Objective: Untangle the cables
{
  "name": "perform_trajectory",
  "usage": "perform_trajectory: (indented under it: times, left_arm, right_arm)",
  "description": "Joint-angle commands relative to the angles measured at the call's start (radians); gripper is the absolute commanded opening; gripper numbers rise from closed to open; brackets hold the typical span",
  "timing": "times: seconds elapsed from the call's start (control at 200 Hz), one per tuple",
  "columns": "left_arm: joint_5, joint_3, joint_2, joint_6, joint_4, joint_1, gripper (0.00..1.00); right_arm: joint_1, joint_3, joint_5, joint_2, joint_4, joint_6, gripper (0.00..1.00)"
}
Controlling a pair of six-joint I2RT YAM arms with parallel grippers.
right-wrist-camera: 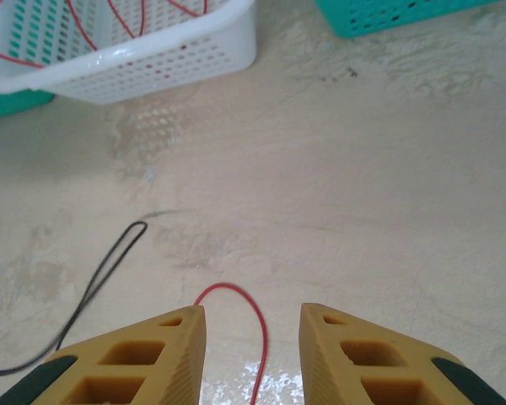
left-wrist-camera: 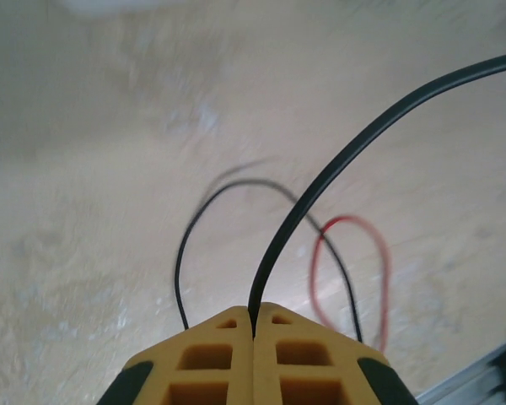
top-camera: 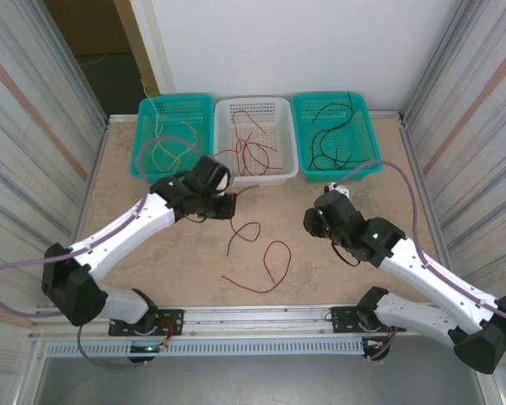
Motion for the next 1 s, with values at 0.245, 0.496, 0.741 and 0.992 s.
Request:
perform_trajectory:
  times: [0.245,0.496,0.741,0.992]
  left_arm:
    - [0.205,0.623,0.229,0.071,0.146,0.057,0.0]
    - [0.323,1.216,0.687,-0.015,0.193,0.068,0.0]
    - [0.415,1.254,0.961,-0.265,0.518,0.109,0.32]
    - [0.533,0.998,0.893,-0.309,0.706,0.11,0.99]
  right_arm:
    - [-0.13,-0.001,0.075,-0.193,-0.094,0.047,0.3]
    - [-0.143,0.029,0.096,-0.247,-0.203,0.035,0.3]
    - [-0.15,0.053,0.102,-0.271,-0.24,0.01,0.31]
    - [-0.153,0.053,0.009,-0.2,-0.222,-0.009,0.39]
